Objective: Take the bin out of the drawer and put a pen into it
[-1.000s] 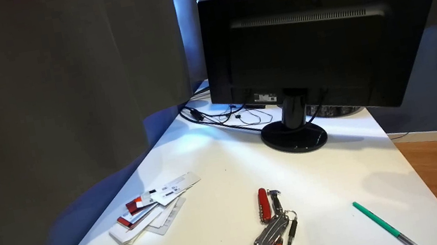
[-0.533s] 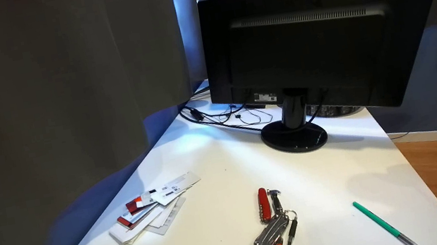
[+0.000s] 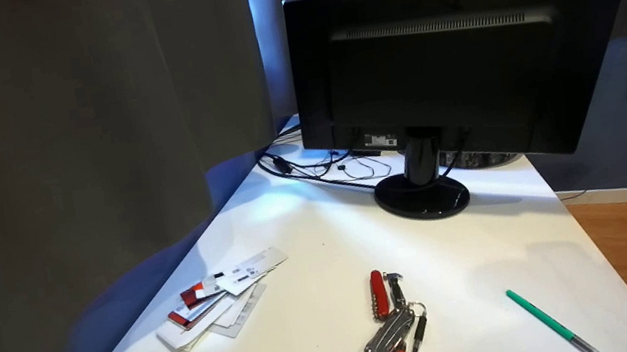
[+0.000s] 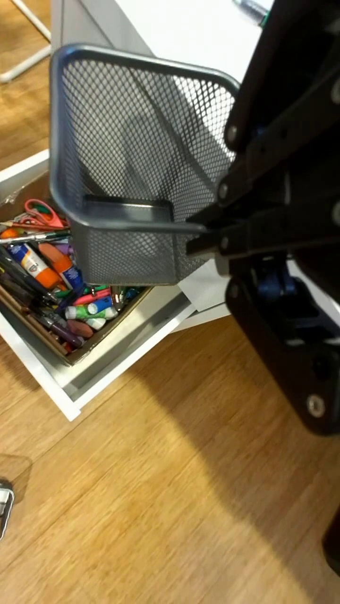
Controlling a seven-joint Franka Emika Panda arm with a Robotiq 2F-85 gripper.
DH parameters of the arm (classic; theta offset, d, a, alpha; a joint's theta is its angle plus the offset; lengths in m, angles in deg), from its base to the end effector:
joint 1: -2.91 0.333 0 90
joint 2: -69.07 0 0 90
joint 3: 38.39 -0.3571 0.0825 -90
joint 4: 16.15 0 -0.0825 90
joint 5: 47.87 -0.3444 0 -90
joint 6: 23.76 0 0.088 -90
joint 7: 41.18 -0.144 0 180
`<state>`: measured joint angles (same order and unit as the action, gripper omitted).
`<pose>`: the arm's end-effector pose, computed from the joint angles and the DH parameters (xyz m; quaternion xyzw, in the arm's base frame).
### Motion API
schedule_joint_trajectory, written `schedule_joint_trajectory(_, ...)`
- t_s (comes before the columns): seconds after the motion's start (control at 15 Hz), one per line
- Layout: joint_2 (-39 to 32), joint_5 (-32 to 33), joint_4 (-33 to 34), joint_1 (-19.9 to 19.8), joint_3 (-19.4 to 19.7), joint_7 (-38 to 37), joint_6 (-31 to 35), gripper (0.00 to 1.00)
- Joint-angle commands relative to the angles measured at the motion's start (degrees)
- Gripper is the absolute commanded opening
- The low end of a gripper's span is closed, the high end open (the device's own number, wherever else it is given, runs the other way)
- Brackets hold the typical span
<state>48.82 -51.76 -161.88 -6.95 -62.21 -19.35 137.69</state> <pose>0.4303 0.1148 0.1882 -0.9603 -0.2659 0.0213 0.0819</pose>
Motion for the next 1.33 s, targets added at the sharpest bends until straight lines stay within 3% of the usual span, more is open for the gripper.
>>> schedule_joint_trajectory(0.0,10.33,-4.69,-5.1,1.22,-0.32,-0.44,-1.74,0.02)
schedule_joint_trajectory(0.07,3.92,-4.05,-1.35,2.35,1.24,1.02,-0.39,0.06)
schedule_joint_trajectory(0.33,8.75,-4.75,-3.86,3.78,2.35,0.88,-0.99,0.06)
schedule_joint_trajectory(0.4,8.87,-6.4,-3.69,3.38,1.45,1.6,0.05,0.02)
schedule_joint_trajectory(0.8,12.71,-20.11,-0.02,4.79,-1.29,3.3,0.1,0.02)
schedule_joint_trajectory(1.0,11.0,-21.51,3.56,8.42,0.4,0.58,0.18,0.02)
schedule_joint_trajectory(1.27,7.58,-17.98,6.71,12.72,3.04,-5.88,0.16,0.02)
